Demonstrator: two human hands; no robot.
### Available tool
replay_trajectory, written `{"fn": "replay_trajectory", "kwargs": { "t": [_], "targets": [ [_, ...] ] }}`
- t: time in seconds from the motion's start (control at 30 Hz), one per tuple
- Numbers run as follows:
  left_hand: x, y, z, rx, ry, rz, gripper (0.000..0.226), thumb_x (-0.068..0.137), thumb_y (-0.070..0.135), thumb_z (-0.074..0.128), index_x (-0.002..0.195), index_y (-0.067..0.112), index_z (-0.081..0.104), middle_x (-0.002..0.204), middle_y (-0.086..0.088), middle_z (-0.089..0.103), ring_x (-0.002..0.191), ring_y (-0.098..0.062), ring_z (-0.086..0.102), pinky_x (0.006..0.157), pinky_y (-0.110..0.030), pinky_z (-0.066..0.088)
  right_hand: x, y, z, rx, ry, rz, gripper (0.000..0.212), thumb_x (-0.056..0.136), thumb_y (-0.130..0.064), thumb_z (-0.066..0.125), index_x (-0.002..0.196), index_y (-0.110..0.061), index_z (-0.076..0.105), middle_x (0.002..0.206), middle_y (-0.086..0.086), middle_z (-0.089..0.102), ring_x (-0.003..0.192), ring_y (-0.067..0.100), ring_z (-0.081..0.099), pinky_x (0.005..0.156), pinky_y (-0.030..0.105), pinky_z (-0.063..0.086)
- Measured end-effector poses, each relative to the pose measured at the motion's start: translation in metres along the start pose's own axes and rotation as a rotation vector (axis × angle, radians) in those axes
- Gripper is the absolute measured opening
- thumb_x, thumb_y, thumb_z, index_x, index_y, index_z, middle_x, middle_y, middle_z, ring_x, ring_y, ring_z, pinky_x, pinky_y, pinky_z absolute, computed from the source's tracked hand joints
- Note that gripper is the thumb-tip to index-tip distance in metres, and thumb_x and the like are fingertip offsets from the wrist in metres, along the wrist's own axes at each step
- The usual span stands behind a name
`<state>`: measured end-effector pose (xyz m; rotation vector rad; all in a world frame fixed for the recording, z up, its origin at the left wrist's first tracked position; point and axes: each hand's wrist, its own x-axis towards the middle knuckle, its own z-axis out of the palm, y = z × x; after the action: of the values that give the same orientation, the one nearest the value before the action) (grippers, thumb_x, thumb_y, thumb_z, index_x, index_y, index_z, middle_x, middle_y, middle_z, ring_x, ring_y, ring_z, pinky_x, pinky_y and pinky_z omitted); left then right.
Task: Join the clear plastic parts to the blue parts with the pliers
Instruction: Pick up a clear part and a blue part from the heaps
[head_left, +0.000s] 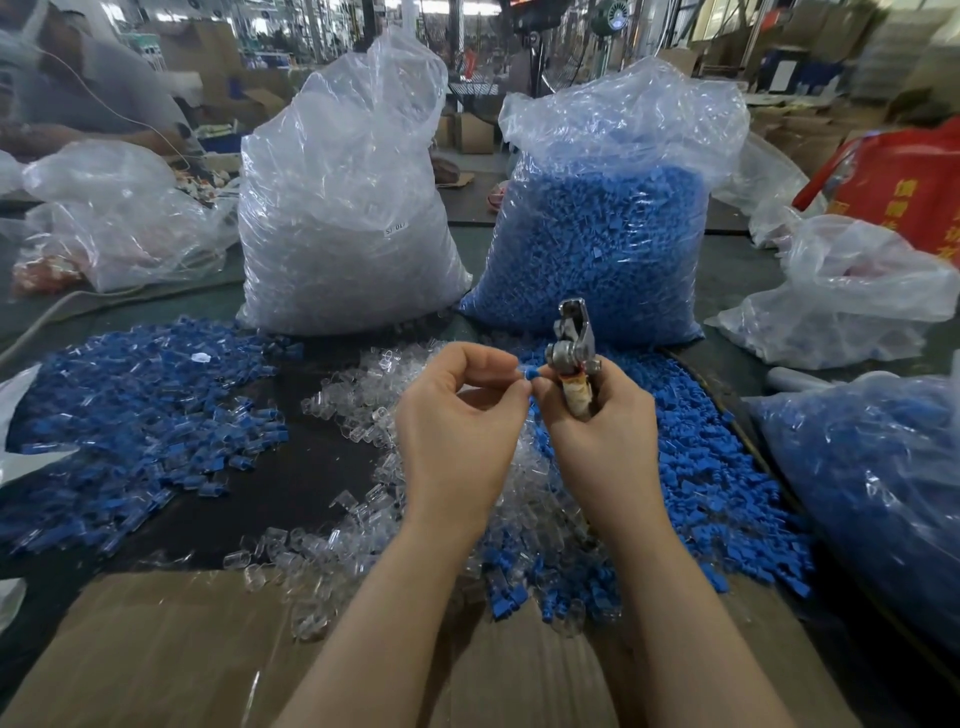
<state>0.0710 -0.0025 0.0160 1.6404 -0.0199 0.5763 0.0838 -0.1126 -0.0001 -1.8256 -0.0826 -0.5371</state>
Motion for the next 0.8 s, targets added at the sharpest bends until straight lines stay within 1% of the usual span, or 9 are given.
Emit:
{"fn": "replay_trajectory", "kwargs": {
  "t": [0.17,0.27,0.3,0.4,0.47,0.5,0.67,0.73,0.8],
  "targets": [
    [0.000,-0.002,0.000,0.030,0.031,0.036,0.021,0.076,0.009,0.082,0.081,0.024,0.069,0.078,0.016,0.072,0.070,0.002,0.069,0.063,-0.009,0.051,0.000,-0.004,-0.001,-0.003,-0.034,0.005,0.018,0.083,-0.032,0.064,0.084,-0.015,0.065,0.071,0.002,0.065,0.069,0.025,0.060,0.065,0.052,0.053],
    [0.001,-0.004,-0.002,0.036,0.069,0.041,0.023,0.076,0.011,0.083,0.078,0.028,0.067,0.076,0.019,0.070,0.068,0.001,0.068,0.062,-0.010,0.051,-0.001,-0.005,-0.001,0.012,-0.101,0.011,0.006,0.086,-0.024,0.065,0.083,-0.019,0.066,0.072,0.006,0.065,0.069,0.030,0.059,0.063,0.053,0.052],
    [0.002,-0.005,-0.003,0.036,0.076,0.035,0.024,0.076,0.011,0.083,0.078,0.029,0.067,0.076,0.019,0.070,0.068,0.001,0.068,0.062,-0.010,0.051,0.000,-0.004,-0.002,0.011,-0.124,0.019,0.005,0.088,-0.021,0.065,0.083,-0.023,0.067,0.073,0.005,0.066,0.070,0.029,0.059,0.065,0.051,0.052],
    [0.004,-0.008,-0.005,0.000,0.075,0.009,0.025,0.077,0.008,0.082,0.079,0.029,0.067,0.077,0.017,0.071,0.068,0.000,0.068,0.064,-0.012,0.051,0.003,-0.003,-0.007,0.029,-0.190,0.055,0.018,0.089,-0.014,0.066,0.085,-0.031,0.069,0.079,-0.008,0.070,0.073,0.016,0.064,0.065,0.035,0.054],
    [0.005,-0.008,-0.006,-0.043,0.069,0.000,0.024,0.077,0.006,0.082,0.081,0.025,0.068,0.078,0.013,0.071,0.069,0.000,0.067,0.065,-0.012,0.052,0.005,-0.001,-0.012,0.025,-0.241,0.077,0.017,0.089,-0.014,0.066,0.086,-0.030,0.070,0.080,-0.013,0.071,0.074,0.009,0.066,0.063,0.026,0.054],
    [0.005,-0.008,-0.006,-0.061,0.067,0.000,0.023,0.077,0.005,0.082,0.082,0.023,0.068,0.079,0.012,0.072,0.069,0.000,0.067,0.065,-0.013,0.052,0.006,0.001,-0.015,0.003,-0.267,0.084,0.015,0.089,-0.014,0.067,0.088,-0.028,0.070,0.080,-0.014,0.071,0.074,0.006,0.066,0.065,0.024,0.053],
    [0.006,-0.007,-0.008,-0.127,0.041,0.010,0.022,0.078,0.001,0.080,0.083,0.018,0.067,0.075,0.014,0.070,0.069,0.001,0.066,0.068,-0.016,0.054,0.007,0.003,-0.023,-0.091,-0.392,0.103,0.011,0.088,-0.015,0.067,0.090,-0.026,0.069,0.082,-0.011,0.071,0.076,0.006,0.065,0.075,0.033,0.055],
    [0.006,-0.006,-0.009,-0.145,0.021,0.022,0.022,0.079,-0.001,0.078,0.084,0.016,0.066,0.075,0.013,0.070,0.070,-0.001,0.067,0.070,-0.018,0.056,0.006,0.001,-0.023,-0.118,-0.433,0.095,0.009,0.089,-0.016,0.067,0.092,-0.024,0.069,0.085,-0.005,0.071,0.081,0.012,0.065,0.080,0.042,0.056],
    [0.006,-0.006,-0.010,-0.166,0.005,0.024,0.022,0.079,-0.002,0.077,0.084,0.015,0.065,0.075,0.011,0.070,0.071,-0.003,0.068,0.071,-0.020,0.057,0.006,0.000,-0.024,-0.136,-0.461,0.080,0.008,0.090,-0.016,0.067,0.095,-0.022,0.068,0.088,-0.001,0.070,0.085,0.019,0.065,0.083,0.047,0.054]
  ]
}}
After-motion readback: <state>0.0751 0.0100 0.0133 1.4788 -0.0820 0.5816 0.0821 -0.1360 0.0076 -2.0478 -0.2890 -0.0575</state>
